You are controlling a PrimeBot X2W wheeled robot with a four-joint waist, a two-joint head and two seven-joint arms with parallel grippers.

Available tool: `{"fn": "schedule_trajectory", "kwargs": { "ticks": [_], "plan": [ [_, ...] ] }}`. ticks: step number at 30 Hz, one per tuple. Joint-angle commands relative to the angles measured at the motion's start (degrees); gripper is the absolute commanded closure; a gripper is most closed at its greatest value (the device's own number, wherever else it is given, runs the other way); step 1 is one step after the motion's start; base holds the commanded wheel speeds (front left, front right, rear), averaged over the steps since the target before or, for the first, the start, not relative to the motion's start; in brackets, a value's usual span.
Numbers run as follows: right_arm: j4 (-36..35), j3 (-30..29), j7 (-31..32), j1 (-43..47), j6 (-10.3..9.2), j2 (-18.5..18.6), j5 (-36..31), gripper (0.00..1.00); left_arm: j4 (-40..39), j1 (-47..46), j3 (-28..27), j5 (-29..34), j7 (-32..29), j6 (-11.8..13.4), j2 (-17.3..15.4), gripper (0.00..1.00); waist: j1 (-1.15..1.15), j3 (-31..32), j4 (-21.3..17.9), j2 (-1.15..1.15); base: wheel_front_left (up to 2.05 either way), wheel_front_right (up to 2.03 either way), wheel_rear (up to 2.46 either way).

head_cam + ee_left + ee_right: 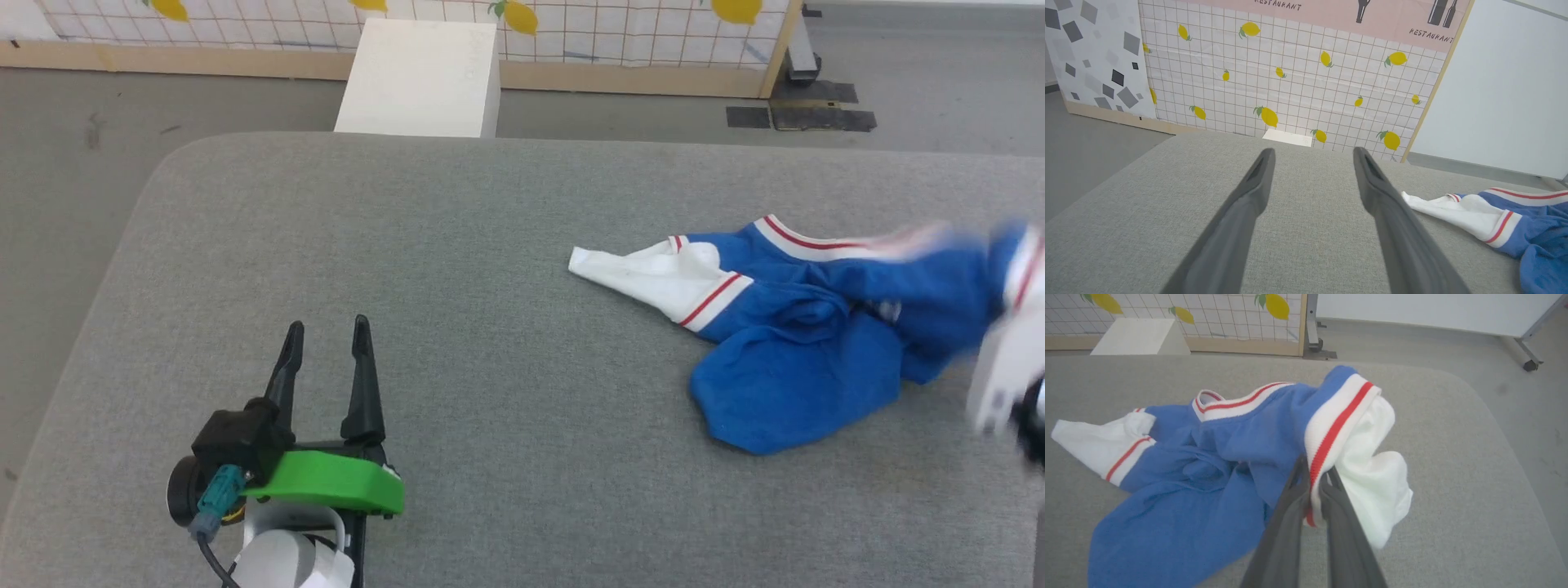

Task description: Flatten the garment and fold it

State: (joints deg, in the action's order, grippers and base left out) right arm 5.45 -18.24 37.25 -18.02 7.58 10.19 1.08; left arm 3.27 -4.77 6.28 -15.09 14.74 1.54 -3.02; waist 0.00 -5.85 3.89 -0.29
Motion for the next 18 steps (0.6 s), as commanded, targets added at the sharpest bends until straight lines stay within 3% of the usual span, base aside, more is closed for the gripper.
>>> {"fn": "schedule_trajectory", "kwargs": {
  "ticks": [1, 4, 5, 6, 7, 13, 18],
  "plan": [
    [0.7, -1.0, 2.3, 3.1, -0.09, -1.4, -0.5, 1.00, 0.2, 0.5, 0.1, 0.8, 0.3, -0.3, 0.1, 0.00, 0.00, 0.0, -0.1, 0.29, 0.00, 0.00, 0.00],
    [1.9, -4.0, 6.9, 8.6, -0.09, -4.1, -0.8, 1.00, 0.3, 0.4, 0.1, 0.7, 0.3, -0.3, 0.1, 0.00, 0.00, -0.1, -0.2, 0.29, 0.00, 0.00, 0.00],
    [1.8, -4.7, 7.5, 9.9, -0.09, -4.8, -0.9, 0.91, 0.3, 0.4, 0.1, 0.7, 0.3, -0.3, 0.1, 0.00, 0.00, -0.1, -0.2, 0.29, 0.00, 0.00, 0.00],
    [1.2, -5.4, 7.0, 10.9, -0.09, -5.4, -0.7, 0.18, 0.4, 0.4, 0.1, 0.7, 0.3, -0.3, 0.1, 0.00, 0.00, -0.2, -0.2, 0.29, 0.00, 0.00, 0.00],
    [0.5, -6.1, 5.6, 11.4, -0.09, -5.8, -0.5, 0.00, 0.4, 0.4, 0.1, 0.7, 0.3, -0.3, 0.1, 0.00, 0.00, -0.2, -0.2, 0.29, 0.00, 0.00, 0.00],
    [-6.5, -5.0, -7.1, 12.2, -0.09, -7.2, 3.4, 0.00, 0.6, 0.5, -0.2, 0.8, 0.3, -0.4, 0.1, 0.00, 0.00, 0.1, -0.3, 0.29, 0.00, 0.00, 0.00],
    [-10.6, 5.0, -13.7, 12.0, -0.09, -7.2, 6.3, 0.00, 0.5, 0.4, 0.0, 0.9, 0.3, -0.3, 0.1, 0.00, 0.00, -0.1, -0.5, 0.29, 0.00, 0.00, 0.00]
  ]
}}
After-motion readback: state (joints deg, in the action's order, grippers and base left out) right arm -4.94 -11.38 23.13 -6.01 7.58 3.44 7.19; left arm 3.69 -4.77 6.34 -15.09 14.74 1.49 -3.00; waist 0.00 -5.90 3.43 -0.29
